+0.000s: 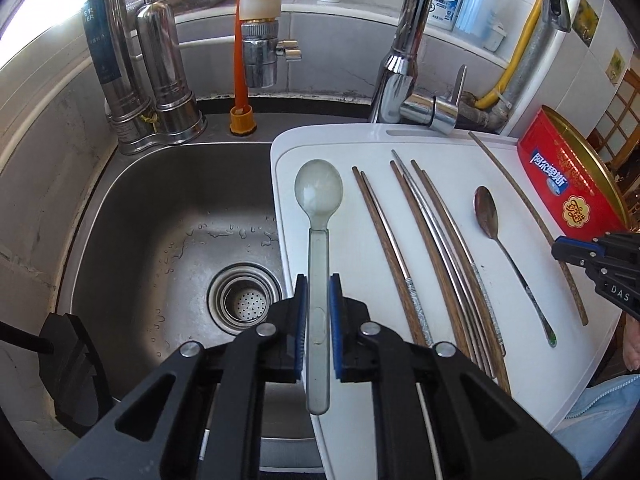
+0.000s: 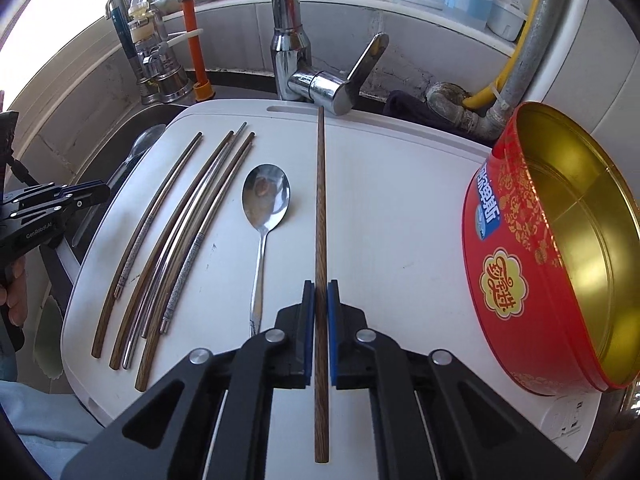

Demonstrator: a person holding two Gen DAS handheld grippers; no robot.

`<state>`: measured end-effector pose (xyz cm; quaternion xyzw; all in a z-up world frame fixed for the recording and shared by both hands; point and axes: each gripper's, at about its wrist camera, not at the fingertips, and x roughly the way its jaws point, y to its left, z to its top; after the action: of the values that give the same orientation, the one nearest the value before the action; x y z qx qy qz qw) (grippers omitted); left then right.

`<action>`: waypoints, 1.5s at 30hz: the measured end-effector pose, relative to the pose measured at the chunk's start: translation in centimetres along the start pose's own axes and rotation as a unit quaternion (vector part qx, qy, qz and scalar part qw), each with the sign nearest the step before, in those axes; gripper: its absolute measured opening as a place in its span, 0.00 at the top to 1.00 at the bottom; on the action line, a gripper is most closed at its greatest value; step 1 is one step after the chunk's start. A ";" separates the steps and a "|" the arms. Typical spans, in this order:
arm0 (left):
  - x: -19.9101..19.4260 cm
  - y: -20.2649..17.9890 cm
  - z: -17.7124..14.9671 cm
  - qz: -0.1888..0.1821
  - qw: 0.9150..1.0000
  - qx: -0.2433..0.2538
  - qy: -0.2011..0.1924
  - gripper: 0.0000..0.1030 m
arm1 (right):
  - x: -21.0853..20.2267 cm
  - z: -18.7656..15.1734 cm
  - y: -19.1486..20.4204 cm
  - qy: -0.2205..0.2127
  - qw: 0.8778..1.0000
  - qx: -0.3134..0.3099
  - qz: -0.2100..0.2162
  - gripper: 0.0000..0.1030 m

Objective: Organize utensils
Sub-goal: 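Grasp the green plastic spoon with the left tool while the right tool grasps a wooden chopstick, then carry the green spoon with the left tool while the right tool carries the chopstick over the tin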

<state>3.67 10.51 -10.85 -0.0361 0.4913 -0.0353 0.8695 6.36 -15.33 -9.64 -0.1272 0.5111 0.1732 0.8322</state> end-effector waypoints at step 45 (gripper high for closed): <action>-5.4 -27.9 12.2 -0.149 0.981 0.118 -0.048 0.89 | -14.6 -2.9 -22.8 -0.152 0.970 0.180 0.053 0.93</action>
<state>10.57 -16.40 2.76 -0.0073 0.4305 -0.2202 0.8753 7.47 -39.51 2.88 0.0800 0.4070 0.1390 0.8992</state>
